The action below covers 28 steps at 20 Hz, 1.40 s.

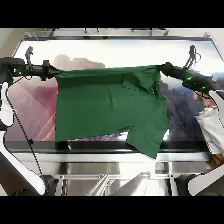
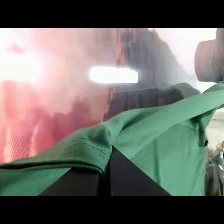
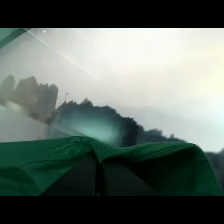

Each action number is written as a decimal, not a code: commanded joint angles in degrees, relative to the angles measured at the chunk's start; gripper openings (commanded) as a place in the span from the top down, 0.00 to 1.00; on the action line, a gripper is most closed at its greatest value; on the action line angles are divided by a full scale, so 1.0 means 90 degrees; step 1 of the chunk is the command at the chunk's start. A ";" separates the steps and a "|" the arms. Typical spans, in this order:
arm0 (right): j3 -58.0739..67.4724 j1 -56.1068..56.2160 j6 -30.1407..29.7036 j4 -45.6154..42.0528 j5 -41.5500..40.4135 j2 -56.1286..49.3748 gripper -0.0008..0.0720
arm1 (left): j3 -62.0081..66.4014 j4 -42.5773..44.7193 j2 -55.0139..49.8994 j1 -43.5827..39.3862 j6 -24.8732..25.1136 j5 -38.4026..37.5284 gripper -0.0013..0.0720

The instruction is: Fold the shirts.

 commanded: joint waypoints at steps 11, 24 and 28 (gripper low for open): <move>-0.0058 -0.0925 0.1630 -0.3121 0.2973 -0.0146 0.96 | -0.1336 0.0058 -0.0034 -0.0078 -0.0209 0.2205 0.96; -0.0131 -0.0937 0.2395 -0.3888 0.2985 -0.0068 0.53 | -0.1515 0.1141 -0.0034 -0.0119 -0.0736 0.2557 0.34; -0.0134 -0.1212 0.2839 -0.4046 0.3388 0.0573 0.53 | -0.0709 0.1151 0.0000 -0.0036 -0.1433 0.3211 0.01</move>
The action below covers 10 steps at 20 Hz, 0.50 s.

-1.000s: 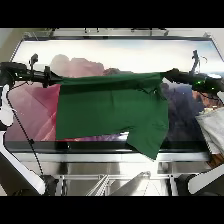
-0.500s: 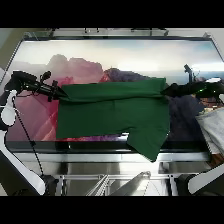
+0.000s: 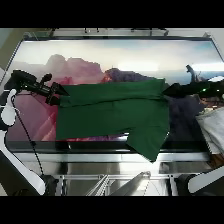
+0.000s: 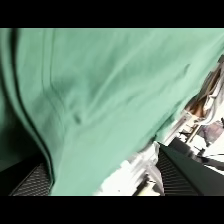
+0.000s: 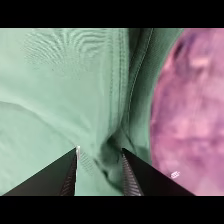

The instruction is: Fold the shirts.

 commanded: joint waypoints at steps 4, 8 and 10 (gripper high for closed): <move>-0.0058 -0.0636 0.1129 -0.1117 0.1484 0.1243 0.54 | 0.0316 0.0284 0.1037 0.0238 -0.0367 0.0500 0.04; -0.1933 -0.0903 0.1848 -0.1770 0.1375 0.2625 0.30 | -0.1732 0.1047 0.2744 0.0699 -0.0119 -0.0017 0.04; -0.3274 -0.0916 0.2543 -0.2297 0.0862 0.3317 0.27 | -0.3262 0.1056 0.3691 0.0923 0.0328 -0.0607 0.04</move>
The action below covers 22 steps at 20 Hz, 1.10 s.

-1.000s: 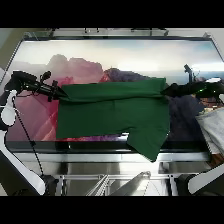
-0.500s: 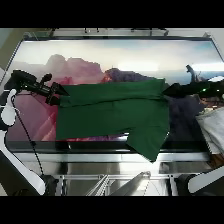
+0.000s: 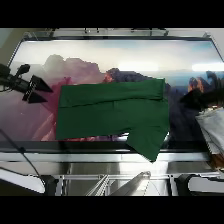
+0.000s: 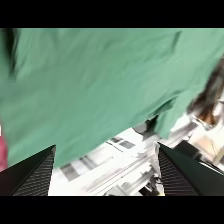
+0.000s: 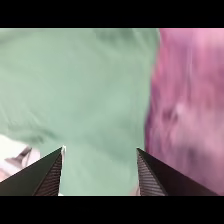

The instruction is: Fold the shirts.

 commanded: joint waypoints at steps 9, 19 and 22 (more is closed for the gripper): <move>-0.4357 -0.0017 0.0029 0.0585 -0.1897 0.0971 0.27 | -0.5406 0.0282 0.3038 0.1263 0.1190 -0.2050 0.04; -0.4369 0.0767 -0.0554 0.1224 -0.1819 0.0595 0.78 | -0.5923 0.0274 0.2934 0.1435 0.1224 -0.2820 0.04; -0.4371 0.0767 -0.0554 0.1219 -0.1766 0.0602 0.95 | -0.5921 0.0216 0.2550 0.1124 0.1229 -0.3087 0.04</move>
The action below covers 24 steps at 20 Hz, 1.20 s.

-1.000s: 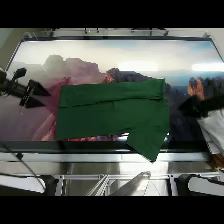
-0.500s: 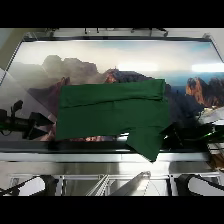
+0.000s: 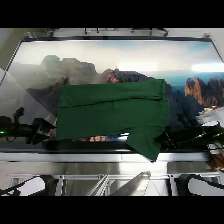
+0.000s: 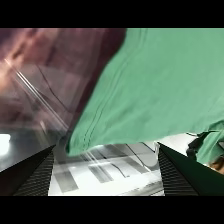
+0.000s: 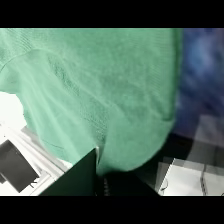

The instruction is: Fold the shirts.

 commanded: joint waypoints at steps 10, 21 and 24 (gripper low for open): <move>-0.0002 0.0024 -0.0102 0.0136 0.0036 0.0002 0.95 | 0.0177 0.0019 -0.0816 -0.1214 0.0080 0.0053 0.95; 0.0486 0.0022 -0.0075 0.0121 0.1081 0.1105 0.95 | 0.0318 0.0347 -0.0005 -0.0121 0.0063 0.0631 0.95; 0.0515 0.0029 0.0015 0.0442 0.1107 0.1469 0.95 | 0.0321 0.0299 -0.0175 -0.0240 0.0063 0.0624 0.95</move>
